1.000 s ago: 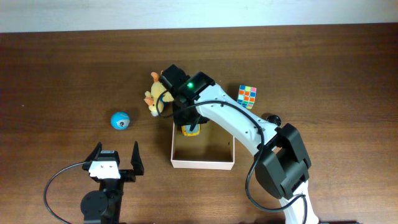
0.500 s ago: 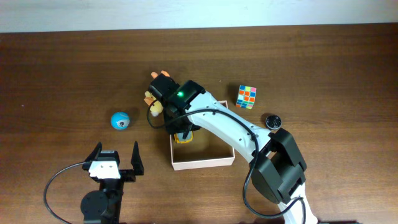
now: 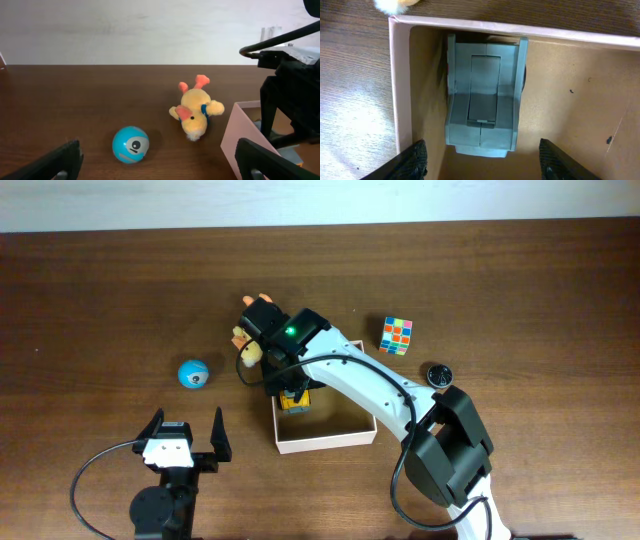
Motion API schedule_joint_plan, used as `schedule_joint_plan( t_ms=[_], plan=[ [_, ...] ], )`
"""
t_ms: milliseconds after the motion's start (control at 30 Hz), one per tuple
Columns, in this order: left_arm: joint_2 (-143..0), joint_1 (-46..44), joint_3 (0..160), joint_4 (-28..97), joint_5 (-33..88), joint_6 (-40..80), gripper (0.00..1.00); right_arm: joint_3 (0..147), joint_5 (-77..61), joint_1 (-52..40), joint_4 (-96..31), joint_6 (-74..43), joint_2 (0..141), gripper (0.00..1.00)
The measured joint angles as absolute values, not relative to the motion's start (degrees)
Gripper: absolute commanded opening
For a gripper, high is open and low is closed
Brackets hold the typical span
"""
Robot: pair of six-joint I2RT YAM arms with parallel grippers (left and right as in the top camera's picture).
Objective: Pack container
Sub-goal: 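Open the right gripper, release the truck, and lift away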
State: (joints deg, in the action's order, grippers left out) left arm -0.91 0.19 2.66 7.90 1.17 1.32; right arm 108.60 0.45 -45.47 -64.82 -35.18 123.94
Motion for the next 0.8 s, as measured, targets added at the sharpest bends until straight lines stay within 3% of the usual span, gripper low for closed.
schedule_joint_plan(
  t_ms=[433, 800],
  plan=[
    [-0.91, 0.21, 2.66, 7.90, 1.17, 1.32, 0.99, 119.59, 5.23, -42.68, -75.48, -33.34, 123.26, 0.70],
    [-0.91, 0.21, 2.66, 7.88, 1.17, 1.32, 0.99, 121.73, 12.10, -28.62, -76.95, -32.12, 122.52, 0.70]
  ],
)
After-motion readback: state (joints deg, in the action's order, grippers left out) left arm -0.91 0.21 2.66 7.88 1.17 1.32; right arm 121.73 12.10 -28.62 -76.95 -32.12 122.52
